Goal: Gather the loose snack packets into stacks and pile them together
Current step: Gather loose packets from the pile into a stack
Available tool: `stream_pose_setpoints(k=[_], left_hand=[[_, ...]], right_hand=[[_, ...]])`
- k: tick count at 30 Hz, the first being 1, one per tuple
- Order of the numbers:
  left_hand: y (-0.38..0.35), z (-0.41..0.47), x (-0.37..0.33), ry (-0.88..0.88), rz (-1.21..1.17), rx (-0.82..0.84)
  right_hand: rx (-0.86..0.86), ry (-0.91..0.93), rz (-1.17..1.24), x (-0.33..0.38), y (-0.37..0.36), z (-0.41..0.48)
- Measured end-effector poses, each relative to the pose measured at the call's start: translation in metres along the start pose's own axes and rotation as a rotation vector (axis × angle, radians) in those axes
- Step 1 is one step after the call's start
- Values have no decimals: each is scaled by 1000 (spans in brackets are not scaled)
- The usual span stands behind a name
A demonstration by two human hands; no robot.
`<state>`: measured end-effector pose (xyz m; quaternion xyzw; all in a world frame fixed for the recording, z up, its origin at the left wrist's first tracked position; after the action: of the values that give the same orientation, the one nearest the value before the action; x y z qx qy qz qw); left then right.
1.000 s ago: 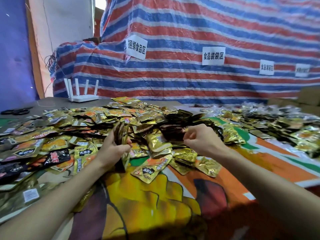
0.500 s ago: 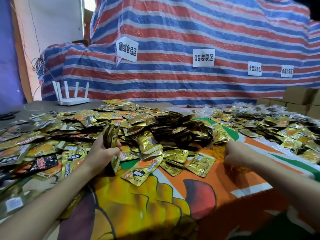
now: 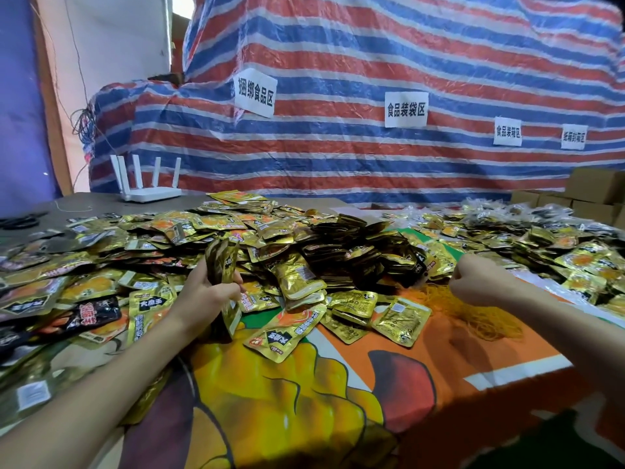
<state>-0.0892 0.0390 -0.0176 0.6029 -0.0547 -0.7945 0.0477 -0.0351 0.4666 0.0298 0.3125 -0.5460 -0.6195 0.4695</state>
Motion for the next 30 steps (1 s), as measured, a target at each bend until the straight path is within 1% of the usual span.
stream_pose_setpoints(k=[8,12,17,20,23,25,27,30], left_hand=[[-1,1,-1,-1,-85,17],[-1,1,-1,-13,-88,12],[-2,0,-5,-32,-89,21],[-2,1,-5,-38,-73,23],[1,3,-3,-37,-110,7],[4,4,-1,-27,-159,3],[4,3,-1,-18,-207,25],[2,1,-3,-33,-219,47]], right_hand=[[-44,30,50,13,14,8],[-142,42,107,12,25,4],[-164,34,155,3,25,5],[-207,52,185,5,26,9],[-207,120,322,25,25,9],[-176,195,448,50,25,4],[-134,298,582,84,25,-7],[-61,436,791,143,26,-28]])
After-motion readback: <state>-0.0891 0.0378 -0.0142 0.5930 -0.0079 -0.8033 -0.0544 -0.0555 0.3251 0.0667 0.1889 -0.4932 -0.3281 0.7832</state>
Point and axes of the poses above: each hand's wrist, its own z-axis towards the middle knuckle, its own y-axis out of the back of the hand, x = y × z, the point moved 10 cm from there along z, towards the middle knuckle, and after that the axes turned 2 degrees about -x, right-handed, at the moved point
